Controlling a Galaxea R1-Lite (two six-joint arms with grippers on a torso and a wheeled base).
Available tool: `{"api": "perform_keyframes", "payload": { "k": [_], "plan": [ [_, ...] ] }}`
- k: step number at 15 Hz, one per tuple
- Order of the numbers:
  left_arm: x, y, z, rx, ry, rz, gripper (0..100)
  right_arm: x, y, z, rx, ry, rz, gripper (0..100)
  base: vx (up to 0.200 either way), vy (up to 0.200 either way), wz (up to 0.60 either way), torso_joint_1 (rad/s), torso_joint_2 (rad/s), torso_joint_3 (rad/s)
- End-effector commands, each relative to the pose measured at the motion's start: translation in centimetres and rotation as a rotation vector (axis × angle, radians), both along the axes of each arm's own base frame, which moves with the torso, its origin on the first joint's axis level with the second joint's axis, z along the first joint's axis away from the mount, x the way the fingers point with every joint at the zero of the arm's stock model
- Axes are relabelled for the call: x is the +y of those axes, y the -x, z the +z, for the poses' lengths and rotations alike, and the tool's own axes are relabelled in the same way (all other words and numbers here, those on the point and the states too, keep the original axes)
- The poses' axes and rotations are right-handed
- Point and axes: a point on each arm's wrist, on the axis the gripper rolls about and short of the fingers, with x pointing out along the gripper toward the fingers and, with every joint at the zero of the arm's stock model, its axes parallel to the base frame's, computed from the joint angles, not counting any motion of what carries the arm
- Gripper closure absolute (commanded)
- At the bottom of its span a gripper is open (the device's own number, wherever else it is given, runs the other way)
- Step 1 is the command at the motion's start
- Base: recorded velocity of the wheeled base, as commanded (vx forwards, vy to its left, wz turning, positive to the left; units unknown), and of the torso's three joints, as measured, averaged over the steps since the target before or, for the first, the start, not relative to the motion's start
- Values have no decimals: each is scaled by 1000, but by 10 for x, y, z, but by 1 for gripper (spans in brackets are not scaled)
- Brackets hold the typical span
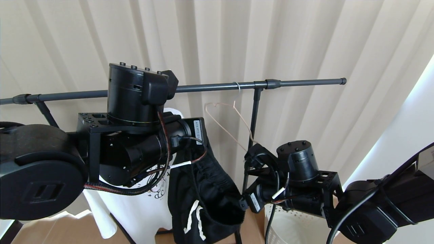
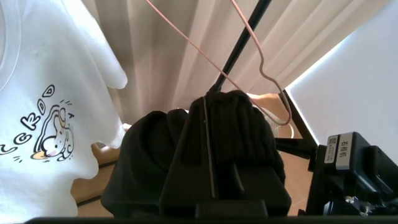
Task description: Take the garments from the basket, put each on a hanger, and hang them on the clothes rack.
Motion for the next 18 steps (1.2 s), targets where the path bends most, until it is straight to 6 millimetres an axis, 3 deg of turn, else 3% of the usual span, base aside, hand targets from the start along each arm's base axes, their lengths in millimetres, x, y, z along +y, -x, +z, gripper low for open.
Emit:
{"api": "perform_keyframes", "payload": {
  "k": [1,6,7,10,13,18],
  "plan": [
    [1,1,2,-6,6,0,100,0,0,-1,2,2,1,0,0,0,0,0,0,0],
    [2,3,5,-11,10,0,100,0,0,-2,3,6,0,0,0,0,0,0,0,0],
    [2,3,5,-12,11,0,100,0,0,-1,0,4,0,100,0,0,0,0,0,0],
    [3,3,6,-13,12,2,100,-1,0,2,-8,-1,-6,100,0,0,0,0,0,0],
    [6,2,6,-7,2,5,100,-15,0,25,-84,-44,-30,100,0,0,0,0,0,0],
    [16,-5,-1,77,-43,-15,100,-23,4,42,-125,-76,-43,100,0,0,0,0,0,0]
  ]
}}
